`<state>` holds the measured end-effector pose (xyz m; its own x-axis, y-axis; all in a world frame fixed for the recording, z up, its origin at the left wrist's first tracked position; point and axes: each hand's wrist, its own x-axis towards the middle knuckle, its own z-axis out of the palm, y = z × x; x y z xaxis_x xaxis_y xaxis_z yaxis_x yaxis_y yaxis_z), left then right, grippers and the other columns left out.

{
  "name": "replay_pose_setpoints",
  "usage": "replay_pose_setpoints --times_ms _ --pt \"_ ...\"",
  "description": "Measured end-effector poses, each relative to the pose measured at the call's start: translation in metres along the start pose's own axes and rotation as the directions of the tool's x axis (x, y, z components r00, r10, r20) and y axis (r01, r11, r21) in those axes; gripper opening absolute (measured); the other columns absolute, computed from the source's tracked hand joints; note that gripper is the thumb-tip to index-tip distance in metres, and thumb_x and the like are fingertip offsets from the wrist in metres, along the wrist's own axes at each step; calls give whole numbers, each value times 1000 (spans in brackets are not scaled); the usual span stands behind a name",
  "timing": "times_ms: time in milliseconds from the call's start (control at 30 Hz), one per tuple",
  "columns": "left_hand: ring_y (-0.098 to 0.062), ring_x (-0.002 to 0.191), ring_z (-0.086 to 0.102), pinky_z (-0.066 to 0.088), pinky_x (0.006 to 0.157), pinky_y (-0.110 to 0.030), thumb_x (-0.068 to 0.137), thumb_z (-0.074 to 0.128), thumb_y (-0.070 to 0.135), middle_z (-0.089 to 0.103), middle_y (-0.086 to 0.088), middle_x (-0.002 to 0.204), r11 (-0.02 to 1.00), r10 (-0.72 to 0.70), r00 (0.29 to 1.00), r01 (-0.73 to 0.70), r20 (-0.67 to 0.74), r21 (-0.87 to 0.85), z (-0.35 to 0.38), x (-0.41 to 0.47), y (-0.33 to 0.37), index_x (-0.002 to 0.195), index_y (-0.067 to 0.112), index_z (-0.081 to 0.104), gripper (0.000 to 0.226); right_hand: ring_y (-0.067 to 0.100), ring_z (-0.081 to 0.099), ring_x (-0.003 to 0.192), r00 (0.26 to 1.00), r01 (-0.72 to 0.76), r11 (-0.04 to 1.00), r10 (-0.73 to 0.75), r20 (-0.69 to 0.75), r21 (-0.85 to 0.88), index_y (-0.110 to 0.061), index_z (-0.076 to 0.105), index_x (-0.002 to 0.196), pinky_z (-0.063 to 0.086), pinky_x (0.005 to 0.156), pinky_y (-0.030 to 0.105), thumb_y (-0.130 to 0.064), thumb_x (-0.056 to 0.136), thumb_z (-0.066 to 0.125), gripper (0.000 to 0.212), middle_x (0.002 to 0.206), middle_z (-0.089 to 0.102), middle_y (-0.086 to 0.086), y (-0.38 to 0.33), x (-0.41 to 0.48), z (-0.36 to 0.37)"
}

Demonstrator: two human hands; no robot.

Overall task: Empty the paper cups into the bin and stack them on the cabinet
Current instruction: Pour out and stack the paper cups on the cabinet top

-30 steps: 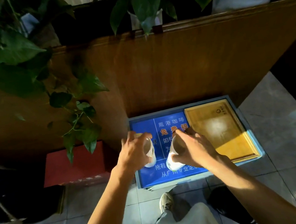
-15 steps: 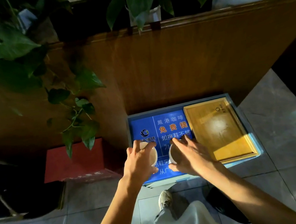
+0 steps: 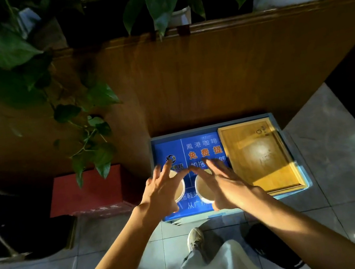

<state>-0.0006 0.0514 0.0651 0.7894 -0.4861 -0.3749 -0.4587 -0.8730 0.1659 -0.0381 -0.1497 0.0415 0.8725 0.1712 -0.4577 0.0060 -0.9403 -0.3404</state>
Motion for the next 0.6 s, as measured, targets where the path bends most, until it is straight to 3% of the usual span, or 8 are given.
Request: replay_pose_setpoints --times_ms 33,100,167,267,333,433,500,600 --pt "-34 138 26 48 98 -53 63 83 20 17 -3 151 1000 17 1000 -17 15 3 0 1 0 140 47 25 101 34 22 141 995 -92 971 83 53 221 -51 8 146 31 108 53 -43 66 76 105 155 20 1 3 0 -4" --pt "-31 131 36 50 94 -50 65 80 17 29 -2 144 1000 14 1000 -14 16 6 0 1 -1 137 42 36 88 28 35 136 947 -315 711 277 162 629 -39 26 148 35 106 44 -68 76 57 84 151 33 -1 1 2 -9" --pt "-31 125 41 54 87 -47 64 82 22 35 -1 139 999 -28 999 28 -17 -20 1 1 -1 134 40 40 84 28 46 127 882 -380 521 454 129 764 -22 35 145 38 99 39 -69 85 47 77 142 47 6 -2 12 -7" --pt "-33 121 43 57 81 -46 62 85 28 37 -1 136 994 -90 996 88 -23 -67 4 4 -1 134 40 40 86 32 52 120 840 -459 659 540 50 595 -12 37 139 40 98 41 -64 88 47 73 132 54 12 -6 23 -9" --pt "-35 121 43 58 80 -46 60 87 29 36 -1 136 990 -114 993 114 1 -81 4 6 0 134 40 40 88 36 46 125 917 -398 884 391 77 246 -16 21 147 44 99 47 -60 82 61 87 140 41 16 -9 24 -10" --pt "-38 121 42 58 81 -48 59 88 29 34 -2 137 985 -134 990 137 38 -106 4 9 1 134 39 39 90 37 45 124 962 -258 962 264 69 -88 -13 10 148 49 93 47 -58 68 75 112 144 31 19 -16 24 -9" --pt "-38 120 40 59 78 -48 58 88 27 32 -2 135 980 -152 987 156 44 -125 6 9 2 132 40 38 90 33 50 118 958 -276 960 278 64 -34 -14 18 143 49 91 43 -55 68 78 105 137 41 15 -17 28 -11" --pt "-35 119 37 60 74 -46 58 86 22 30 -1 131 976 -160 987 163 30 -142 9 8 2 129 41 37 89 31 54 114 892 -453 830 421 167 326 -24 19 146 48 90 40 -54 78 70 91 138 43 14 -15 28 -16"
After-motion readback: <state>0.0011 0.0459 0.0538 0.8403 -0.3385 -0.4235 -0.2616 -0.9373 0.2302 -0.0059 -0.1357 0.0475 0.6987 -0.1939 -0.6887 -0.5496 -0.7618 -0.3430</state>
